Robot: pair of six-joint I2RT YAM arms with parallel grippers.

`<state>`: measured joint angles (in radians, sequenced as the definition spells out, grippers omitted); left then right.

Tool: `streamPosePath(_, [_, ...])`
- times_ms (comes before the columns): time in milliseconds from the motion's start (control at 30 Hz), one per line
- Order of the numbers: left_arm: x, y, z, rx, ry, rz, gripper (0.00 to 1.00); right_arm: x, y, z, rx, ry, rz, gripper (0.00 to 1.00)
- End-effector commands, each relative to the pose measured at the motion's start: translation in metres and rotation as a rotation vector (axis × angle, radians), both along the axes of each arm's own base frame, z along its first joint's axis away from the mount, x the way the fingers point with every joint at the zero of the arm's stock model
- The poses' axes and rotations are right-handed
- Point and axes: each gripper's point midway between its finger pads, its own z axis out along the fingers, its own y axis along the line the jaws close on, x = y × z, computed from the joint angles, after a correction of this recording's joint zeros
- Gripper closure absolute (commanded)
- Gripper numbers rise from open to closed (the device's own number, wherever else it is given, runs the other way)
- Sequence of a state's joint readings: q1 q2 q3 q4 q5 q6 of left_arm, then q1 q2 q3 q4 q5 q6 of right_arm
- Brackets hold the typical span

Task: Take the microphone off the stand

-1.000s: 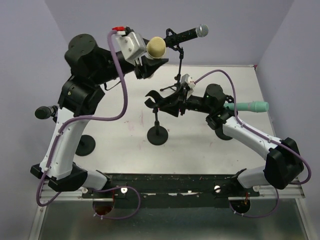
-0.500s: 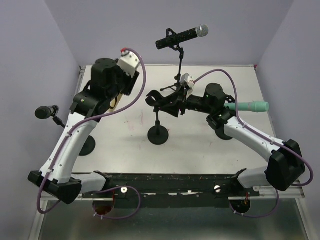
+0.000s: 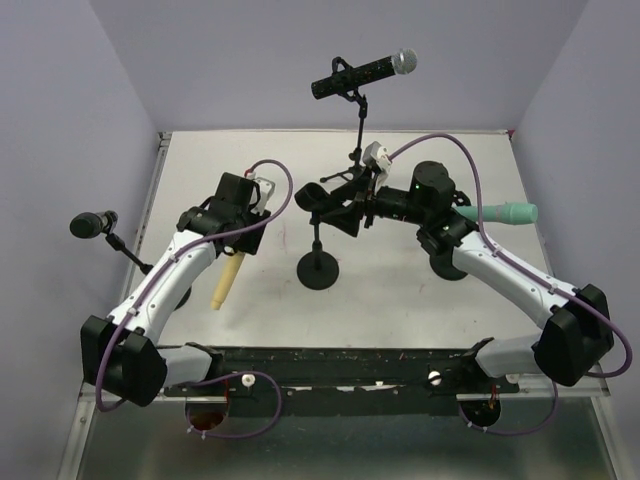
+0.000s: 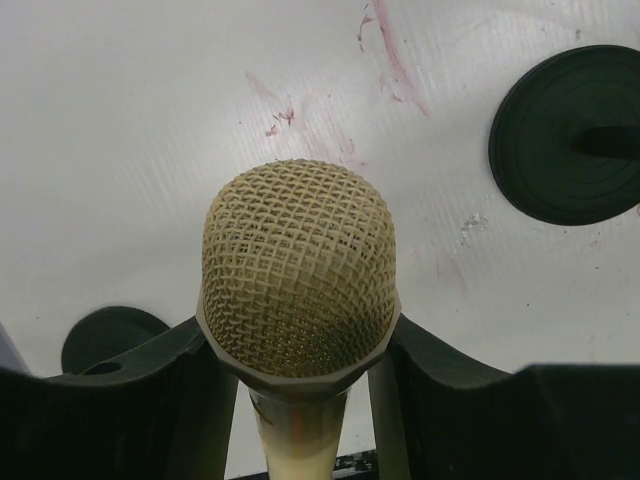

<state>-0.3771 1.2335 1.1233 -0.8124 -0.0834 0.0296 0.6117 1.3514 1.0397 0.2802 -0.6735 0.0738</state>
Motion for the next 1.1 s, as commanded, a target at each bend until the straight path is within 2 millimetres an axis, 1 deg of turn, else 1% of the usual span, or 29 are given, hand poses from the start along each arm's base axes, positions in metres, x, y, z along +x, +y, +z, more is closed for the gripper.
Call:
streamPosePath(0, [0.005, 0.003, -0.036, -0.081, 0.101, 0.153, 1.0, -0.003, -0.003, 0.019, 0.002, -0.034, -0.007, 0.23])
streamPosePath(133, [0.007, 0.01, -0.066, -0.078, 0.192, 0.222, 1.0, -0.004, -0.005, 0.022, -0.014, -0.048, -0.002, 0.22])
streamPosePath(167, [0.008, 0.012, -0.077, -0.075, 0.224, 0.242, 1.0, -0.005, -0.005, 0.022, -0.018, -0.05, -0.001, 0.22])
streamPosePath(233, [0.011, 0.017, -0.09, -0.072, 0.258, 0.275, 1.0, -0.005, -0.006, 0.024, -0.021, -0.056, -0.006, 0.22])
streamPosePath(333, [0.015, 0.032, -0.109, -0.029, 0.289, 0.336, 1.0, -0.007, -0.008, 0.026, -0.026, -0.05, -0.006, 0.22])
streamPosePath(400, [0.012, 0.038, -0.123, -0.029, 0.336, 0.364, 1.0, -0.007, -0.008, 0.026, -0.03, -0.046, -0.007, 0.22])
streamPosePath(467, [0.008, 0.041, -0.132, -0.018, 0.362, 0.369, 1.0, -0.006, -0.009, 0.025, -0.042, -0.071, -0.006, 0.22])
streamPosePath(500, [0.006, 0.041, -0.137, -0.014, 0.374, 0.369, 0.95, -0.006, -0.008, 0.024, -0.045, -0.071, -0.004, 0.22])
streamPosePath(533, [0.004, 0.041, -0.141, -0.015, 0.387, 0.367, 0.83, -0.005, -0.008, 0.026, -0.044, -0.074, -0.002, 0.22])
streamPosePath(600, [0.004, 0.039, -0.141, -0.028, 0.388, 0.366, 0.61, -0.005, -0.007, 0.025, -0.047, -0.076, 0.001, 0.22])
streamPosePath(700, [0.006, 0.037, -0.141, -0.027, 0.401, 0.356, 0.41, -0.003, -0.005, 0.025, -0.048, -0.077, 0.006, 0.22])
streamPosePath(833, [0.007, 0.037, -0.142, -0.025, 0.408, 0.353, 0.3, -0.002, -0.003, 0.026, -0.045, -0.077, 0.015, 0.22])
streamPosePath(1067, [0.007, 0.037, -0.141, -0.025, 0.405, 0.351, 0.29, -0.001, -0.003, 0.024, -0.045, -0.074, 0.013, 0.22])
